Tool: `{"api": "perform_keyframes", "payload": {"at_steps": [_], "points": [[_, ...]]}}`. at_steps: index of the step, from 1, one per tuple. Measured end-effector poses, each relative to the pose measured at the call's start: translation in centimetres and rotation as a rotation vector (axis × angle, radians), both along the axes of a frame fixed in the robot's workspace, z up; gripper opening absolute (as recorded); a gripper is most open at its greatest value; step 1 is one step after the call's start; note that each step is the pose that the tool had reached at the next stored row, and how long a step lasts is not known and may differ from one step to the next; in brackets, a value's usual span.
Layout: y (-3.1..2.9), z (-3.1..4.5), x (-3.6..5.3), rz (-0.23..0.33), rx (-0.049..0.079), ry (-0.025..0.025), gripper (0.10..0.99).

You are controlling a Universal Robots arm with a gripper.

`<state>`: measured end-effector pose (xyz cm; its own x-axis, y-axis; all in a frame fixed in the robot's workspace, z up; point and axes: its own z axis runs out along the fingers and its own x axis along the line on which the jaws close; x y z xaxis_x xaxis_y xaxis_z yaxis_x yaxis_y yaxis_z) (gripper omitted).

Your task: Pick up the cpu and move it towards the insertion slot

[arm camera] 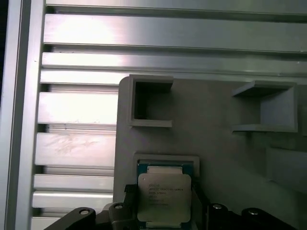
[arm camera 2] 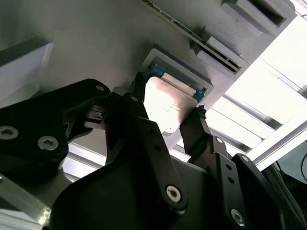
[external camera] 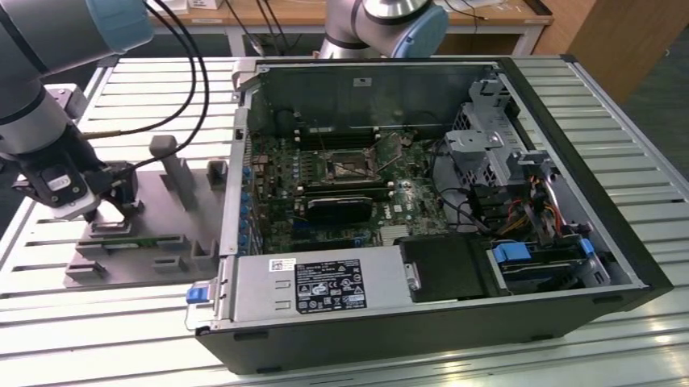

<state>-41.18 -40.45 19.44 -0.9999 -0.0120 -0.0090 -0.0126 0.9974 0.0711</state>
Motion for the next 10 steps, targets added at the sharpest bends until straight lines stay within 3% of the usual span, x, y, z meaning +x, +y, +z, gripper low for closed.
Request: {"api": "perform_keyframes", "payload": {"at_steps": [10], "points": [[0.00, 2.15, 0.00, 0.000, 0.000, 0.0000, 0.537]]}}
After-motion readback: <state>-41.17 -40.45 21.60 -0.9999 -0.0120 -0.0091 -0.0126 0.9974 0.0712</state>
